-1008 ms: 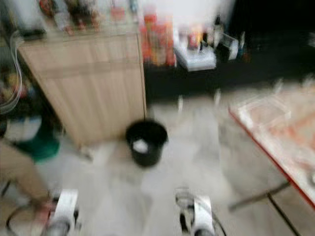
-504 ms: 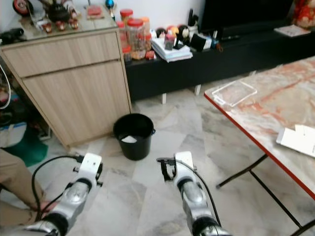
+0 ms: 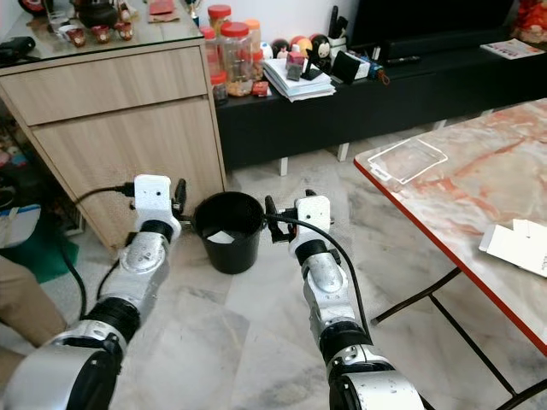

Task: Picking trash to rubbish bin

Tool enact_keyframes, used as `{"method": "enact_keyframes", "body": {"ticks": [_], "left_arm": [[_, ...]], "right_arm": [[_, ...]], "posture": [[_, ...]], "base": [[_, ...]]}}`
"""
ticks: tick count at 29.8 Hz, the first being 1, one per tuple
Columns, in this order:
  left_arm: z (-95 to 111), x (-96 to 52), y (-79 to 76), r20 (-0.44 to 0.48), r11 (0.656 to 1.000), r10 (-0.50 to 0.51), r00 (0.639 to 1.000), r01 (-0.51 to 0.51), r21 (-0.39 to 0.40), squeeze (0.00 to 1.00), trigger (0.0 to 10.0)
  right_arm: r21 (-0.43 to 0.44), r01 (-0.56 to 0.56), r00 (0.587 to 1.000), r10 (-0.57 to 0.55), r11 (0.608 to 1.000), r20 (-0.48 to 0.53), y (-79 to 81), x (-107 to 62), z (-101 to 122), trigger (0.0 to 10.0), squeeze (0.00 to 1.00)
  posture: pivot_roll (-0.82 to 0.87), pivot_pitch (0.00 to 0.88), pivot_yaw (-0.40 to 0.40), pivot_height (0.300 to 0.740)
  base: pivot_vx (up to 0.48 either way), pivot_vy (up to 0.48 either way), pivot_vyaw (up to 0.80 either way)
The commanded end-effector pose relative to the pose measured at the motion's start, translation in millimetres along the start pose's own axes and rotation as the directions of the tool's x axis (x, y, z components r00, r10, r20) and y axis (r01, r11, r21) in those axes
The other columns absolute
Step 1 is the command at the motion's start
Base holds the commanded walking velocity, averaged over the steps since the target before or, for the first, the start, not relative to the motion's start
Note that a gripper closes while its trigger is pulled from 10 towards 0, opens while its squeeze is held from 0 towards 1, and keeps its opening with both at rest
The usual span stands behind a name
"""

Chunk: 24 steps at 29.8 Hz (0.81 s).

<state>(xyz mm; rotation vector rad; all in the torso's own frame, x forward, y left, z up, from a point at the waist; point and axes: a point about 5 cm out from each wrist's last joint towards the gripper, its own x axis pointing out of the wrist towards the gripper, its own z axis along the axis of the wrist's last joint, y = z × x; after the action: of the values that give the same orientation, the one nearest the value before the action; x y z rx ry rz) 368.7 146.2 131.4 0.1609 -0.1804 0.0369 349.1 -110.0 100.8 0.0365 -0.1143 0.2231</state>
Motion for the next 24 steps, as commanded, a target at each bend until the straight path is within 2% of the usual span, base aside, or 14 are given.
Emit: {"method": "enact_keyframes", "body": {"ticks": [1, 3, 6, 10, 18, 20, 24], "left_arm": [[-14, -7.7, 10.3, -0.047, 1.000, 0.026, 0.999, -0.025, 0.016, 0.00, 10.0], [-15, -11.2, 23.5, -0.029, 0.998, 0.057, 0.998, -0.056, 0.034, 0.00, 10.0], [-15, -12.6, 29.3, -0.020, 0.997, 0.069, 0.997, -0.068, 0.041, 0.00, 10.0], [-14, -12.9, 38.0, -0.004, 0.992, 0.100, 0.995, -0.100, 0.072, 0.00, 10.0], [-13, -12.5, 38.3, 0.003, 0.991, 0.112, 0.994, -0.112, 0.071, 0.00, 10.0], [-10, -11.3, 38.8, 0.018, 0.989, 0.122, 0.992, -0.123, 0.086, 0.00, 10.0], [-9, -10.7, 40.3, 0.021, 0.987, 0.134, 0.991, -0.135, 0.089, 0.00, 10.0]], "right_arm": [[0.009, 0.007, 0.999, -0.008, 1.000, 0.048, 1.3, 3.6, 9, 10.0, 0.00], [-0.003, 0.012, 0.999, -0.011, 1.000, 0.042, 0.1, 1.1, 6, 10.0, 0.00], [-0.013, 0.017, 0.999, -0.017, 1.000, 0.031, -0.7, -0.4, 4, 10.0, 0.00], [-0.007, 0.040, 0.999, -0.039, 0.999, 0.034, -4.9, -1.4, 5, 10.0, 0.00], [-0.024, 0.038, 0.998, -0.037, 0.999, 0.059, -4.4, 1.4, 11, 10.0, 0.00], [-0.026, 0.039, 0.997, -0.037, 0.999, 0.069, -3.6, 3.0, 14, 10.0, 0.00], [-0.039, 0.033, 0.996, -0.030, 0.999, 0.082, -2.3, 4.3, 17, 10.0, 0.00]], "posture": [[-0.09, 0.000, -0.002, 0.740], [-0.08, 0.000, -0.004, 0.740], [-0.07, 0.000, -0.007, 0.740], [-0.07, 0.000, -0.009, 0.740], [-0.07, 0.004, -0.006, 0.740], [-0.08, 0.014, -0.005, 0.740], [-0.07, 0.021, -0.005, 0.740]], "base": [[0.000, 0.000, 0.00], [0.000, 0.000, 0.00], [0.000, 0.000, 0.00], [0.000, 0.000, -0.80], [0.000, 0.000, 0.00], [0.000, 0.000, -0.80], [0.000, -0.443, 0.00]]}}
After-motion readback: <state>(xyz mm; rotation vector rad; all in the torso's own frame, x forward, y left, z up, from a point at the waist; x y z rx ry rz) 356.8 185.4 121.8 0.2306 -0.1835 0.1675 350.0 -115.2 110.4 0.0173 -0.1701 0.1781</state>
